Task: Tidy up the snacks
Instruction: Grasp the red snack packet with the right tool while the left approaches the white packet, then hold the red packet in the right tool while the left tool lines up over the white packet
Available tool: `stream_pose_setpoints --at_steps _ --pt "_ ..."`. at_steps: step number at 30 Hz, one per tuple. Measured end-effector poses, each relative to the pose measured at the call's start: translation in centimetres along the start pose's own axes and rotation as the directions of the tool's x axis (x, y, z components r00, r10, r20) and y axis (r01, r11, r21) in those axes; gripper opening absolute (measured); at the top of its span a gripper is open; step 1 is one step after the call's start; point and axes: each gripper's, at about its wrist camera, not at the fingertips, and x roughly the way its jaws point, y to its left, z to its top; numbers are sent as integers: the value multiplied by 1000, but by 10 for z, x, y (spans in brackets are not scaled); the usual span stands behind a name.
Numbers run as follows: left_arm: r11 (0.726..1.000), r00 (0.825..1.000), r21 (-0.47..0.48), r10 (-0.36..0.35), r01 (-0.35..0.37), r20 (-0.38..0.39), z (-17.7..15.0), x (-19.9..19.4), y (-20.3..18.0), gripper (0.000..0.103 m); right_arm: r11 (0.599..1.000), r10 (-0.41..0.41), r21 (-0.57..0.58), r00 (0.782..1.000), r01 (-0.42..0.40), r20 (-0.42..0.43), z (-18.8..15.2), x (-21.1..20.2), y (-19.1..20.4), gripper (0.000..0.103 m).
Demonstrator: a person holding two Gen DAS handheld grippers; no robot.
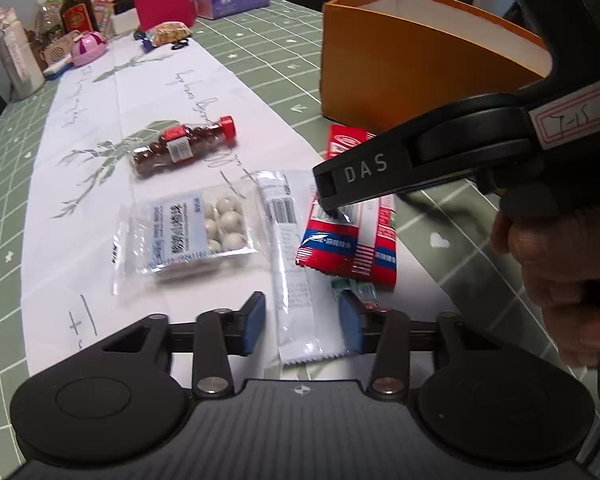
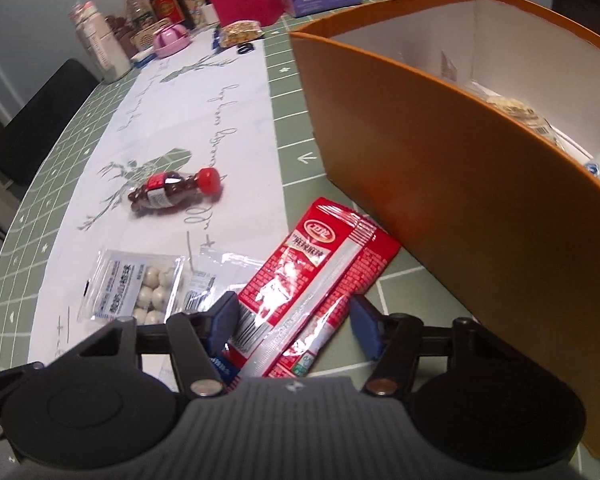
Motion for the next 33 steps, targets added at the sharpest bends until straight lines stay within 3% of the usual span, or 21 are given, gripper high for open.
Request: stream_pose_setpoints --at_steps 2,7,16,18,22,24,28,32,33 --pt "1000 1000 19 1 -1 -10 -4 -3 -1 37 997 22 -68 1000 -23 -16 -2 -1 4 58" --pt "999 999 36 9 -8 -37 -18 -12 7 32 970 53 -235 996 -67 -65 -8 -6 18 56" --pt "1000 998 1 29 -29 -50 -35 -25 27 33 887 -17 -457 987 -59 -160 -25 -21 22 53" --pt "1000 999 -7 29 -29 -35 -34 -27 28 38 872 -37 -487 987 -44 -155 -29 -24 19 50" --pt "998 999 -46 41 -41 16 -26 -31 26 62 869 -81 -495 985 -6 -152 -30 -29 9 51" --pt "997 998 -59 52 -50 31 -20 -29 23 68 862 -114 -507 983 27 -142 -30 -30 6 51" --pt "997 997 -56 64 -62 34 -11 -17 11 70 859 -155 -507 981 76 -115 -29 -33 2 50" --pt "996 996 -32 85 -84 39 -4 -6 -4 74 912 -90 -408 991 43 -97 -28 -38 -5 69" --pt "994 994 -23 107 -106 36 -2 -2 -8 74 914 -101 -401 991 57 -89 -29 -37 -4 68"
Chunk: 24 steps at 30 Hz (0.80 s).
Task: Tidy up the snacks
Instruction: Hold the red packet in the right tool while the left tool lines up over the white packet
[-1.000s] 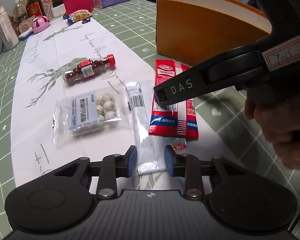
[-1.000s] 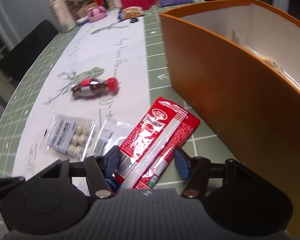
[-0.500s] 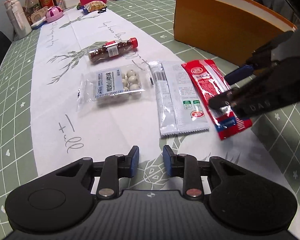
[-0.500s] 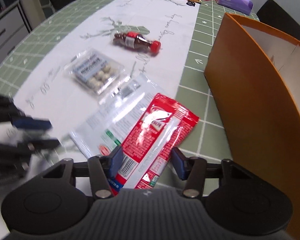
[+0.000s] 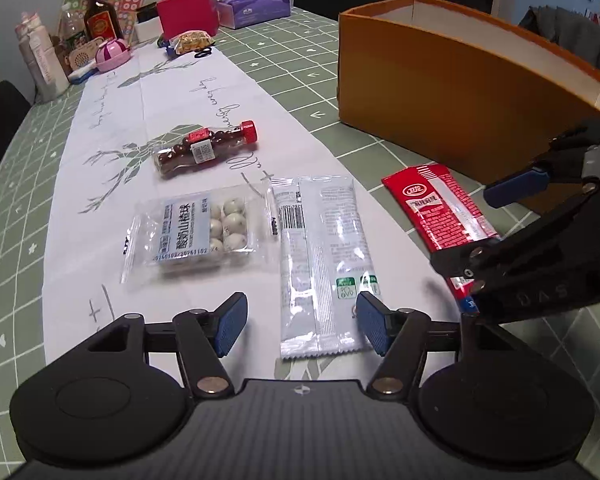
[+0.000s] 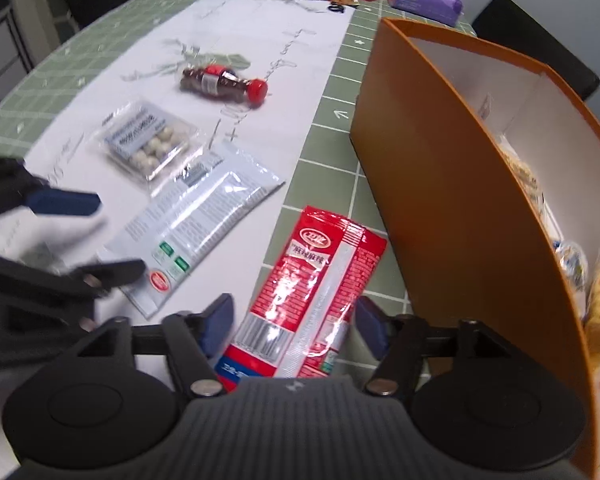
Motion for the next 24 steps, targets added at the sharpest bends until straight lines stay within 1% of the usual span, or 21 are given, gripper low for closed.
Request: stream_pose_setpoints --at_steps 2,3,8,10,11,12,14,15,20,24 --pt "1000 1000 4 21 -21 -1 1 6 -4 74 1000 -21 6 1000 21 10 -4 1 1 66" --pt "1000 1000 -5 24 -24 10 2 7 -5 74 1000 -24 18 1000 24 10 -5 2 0 63" --pt "999 999 -22 33 -32 32 3 9 -7 77 994 15 109 1000 -16 10 -15 10 -14 62" --pt "999 998 -47 30 -27 49 3 9 -6 78 995 21 100 1000 -22 18 -17 9 -14 62" --pt "998 998 -64 21 -17 56 4 8 -5 78 996 30 89 999 -32 16 -17 8 -14 61" --pt "997 998 -80 5 0 56 5 8 -5 78 996 38 79 999 -39 16 -17 7 -13 53" --pt "996 999 -86 -16 19 31 6 10 -5 78 997 45 60 999 -46 8 -17 5 -13 52" --pt "997 1000 -80 -9 11 17 5 12 -6 78 997 50 55 999 -50 5 -18 5 -13 51" --pt "996 1000 -88 -27 28 9 -2 11 1 79 997 63 39 998 -63 -5 -23 2 -17 51" --pt "995 1000 -97 -2 3 9 -4 7 7 79 997 66 35 998 -66 -7 -27 0 -20 51"
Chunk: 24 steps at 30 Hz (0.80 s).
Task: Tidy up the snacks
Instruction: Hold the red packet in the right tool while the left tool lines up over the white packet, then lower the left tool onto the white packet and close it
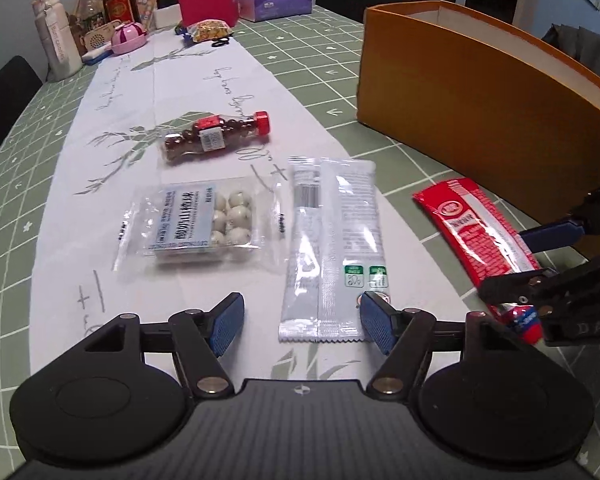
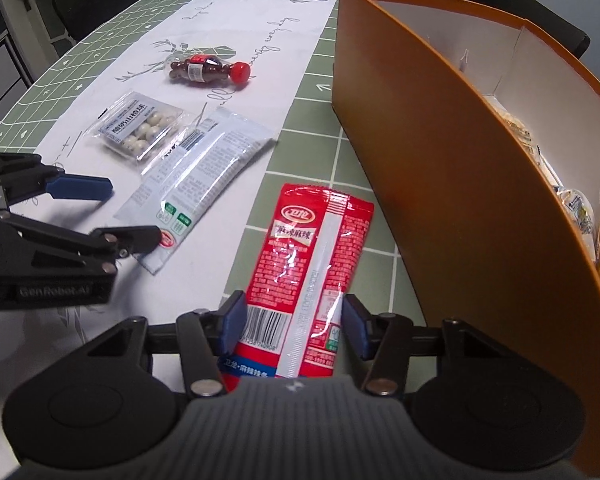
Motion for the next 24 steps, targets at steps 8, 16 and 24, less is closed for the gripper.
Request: stream_pose_setpoints --at_steps 8,16,24 --pt "999 997 -35 -10 12 70 13 -5 -8 84 1000 4 4 1000 -4 28 -5 -4 0 52" --pt "998 1000 -55 4 -4 9 14 16 -18 86 1000 -5 -28 999 7 43 -13 -3 8 58" --pt "998 999 -59 19 -17 37 14 19 -22 93 999 0 -37 998 2 61 -17 -4 8 59"
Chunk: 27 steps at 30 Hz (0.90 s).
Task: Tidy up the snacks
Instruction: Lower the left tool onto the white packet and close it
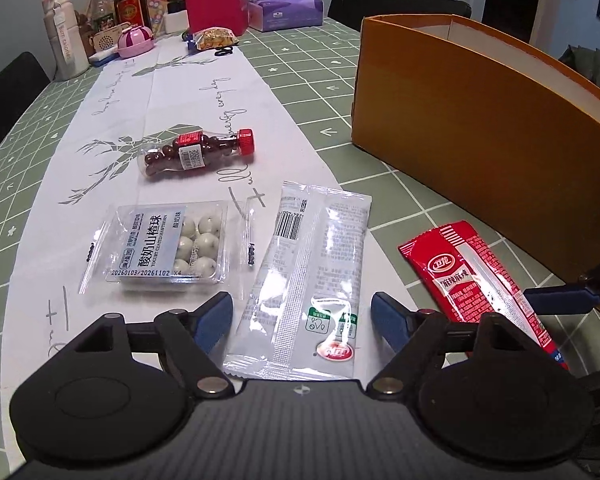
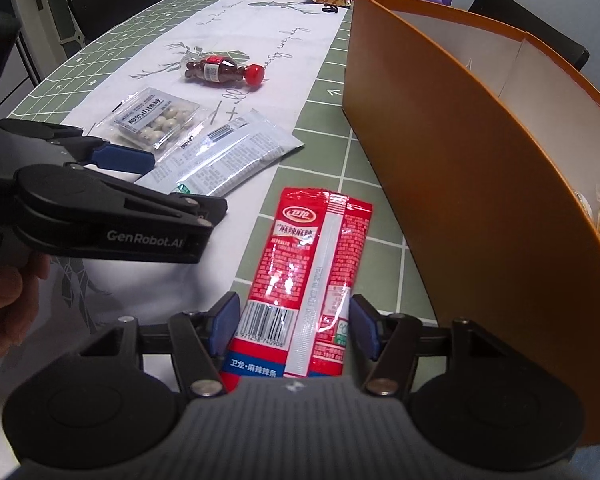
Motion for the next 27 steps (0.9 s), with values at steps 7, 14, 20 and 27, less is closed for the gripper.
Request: stream_pose_setpoints --at_steps 7,14,20,27 --pt "998 999 51 -35 34 6 0 -4 -4 62 1000 16 -11 1000 -16 8 -1 -3 -4 52" --pt "996 999 88 -36 34 16 -3 -9 -7 55 999 27 -20 1000 -27 2 1 -4 -4 40" --pt "995 999 93 -45 44 12 -3 -13 -4 52 999 28 -35 1000 -28 -5 4 -5 -3 34" --pt "994 998 98 -47 44 29 -3 -24 -1 50 999 31 -40 999 -32 -8 4 -5 -2 30"
